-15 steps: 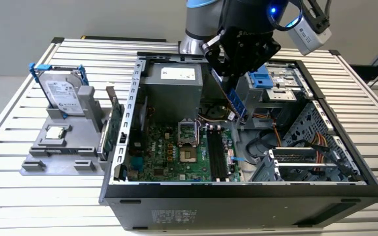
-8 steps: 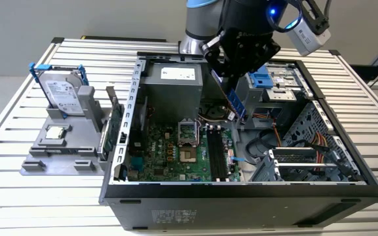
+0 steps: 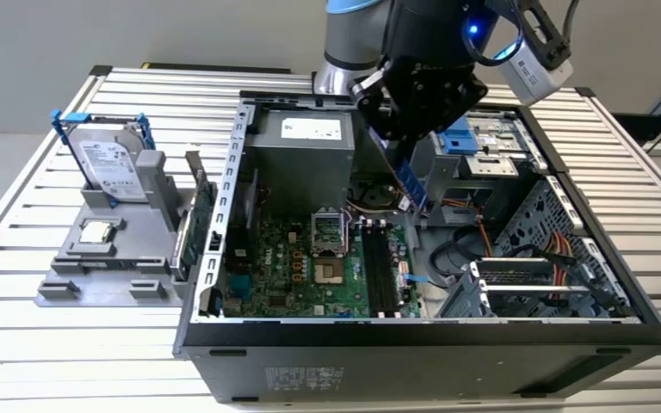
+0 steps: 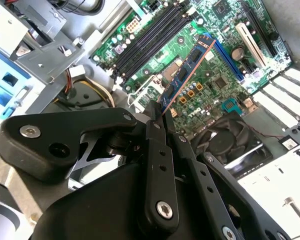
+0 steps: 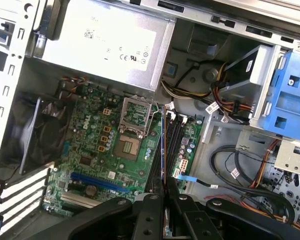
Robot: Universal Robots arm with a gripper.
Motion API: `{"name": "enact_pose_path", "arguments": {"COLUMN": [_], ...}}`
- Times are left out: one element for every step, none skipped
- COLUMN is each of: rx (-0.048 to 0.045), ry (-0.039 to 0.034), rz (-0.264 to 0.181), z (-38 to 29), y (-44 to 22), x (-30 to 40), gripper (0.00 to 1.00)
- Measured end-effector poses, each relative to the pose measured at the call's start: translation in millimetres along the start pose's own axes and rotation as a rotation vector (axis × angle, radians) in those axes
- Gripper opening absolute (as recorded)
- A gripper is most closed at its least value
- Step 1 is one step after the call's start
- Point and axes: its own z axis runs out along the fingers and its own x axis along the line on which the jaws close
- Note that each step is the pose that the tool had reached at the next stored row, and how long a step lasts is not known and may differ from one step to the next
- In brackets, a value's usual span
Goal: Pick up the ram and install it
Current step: 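Insert the ram into the slot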
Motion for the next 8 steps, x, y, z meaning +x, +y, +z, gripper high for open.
{"name": "enact_pose_path", "arguments": {"rx": [0.0001,0.0002,0.0004,0.0004,0.0002,0.0003,0.0001,0.0], "ry": [0.0,0.0,0.0001,0.0,0.0,0.0,-0.0001,-0.0002], "rz": [0.001,0.002,0.002,0.003,0.005,0.008,0.011,0.015], "z": [0.7,1.4,1.9,2.6,3.2,3.5,4.0,4.4], "y": [0.0,0.0,0.0,0.0,0.0,-0.1,-0.1,-0.1], "x": [0.0,0.0,0.0,0.0,-0.1,-0.1,-0.1,-0.1], "gripper": [0.0,0.0,0.0,0.0,0.0,0.0,0.0,0.0]}}
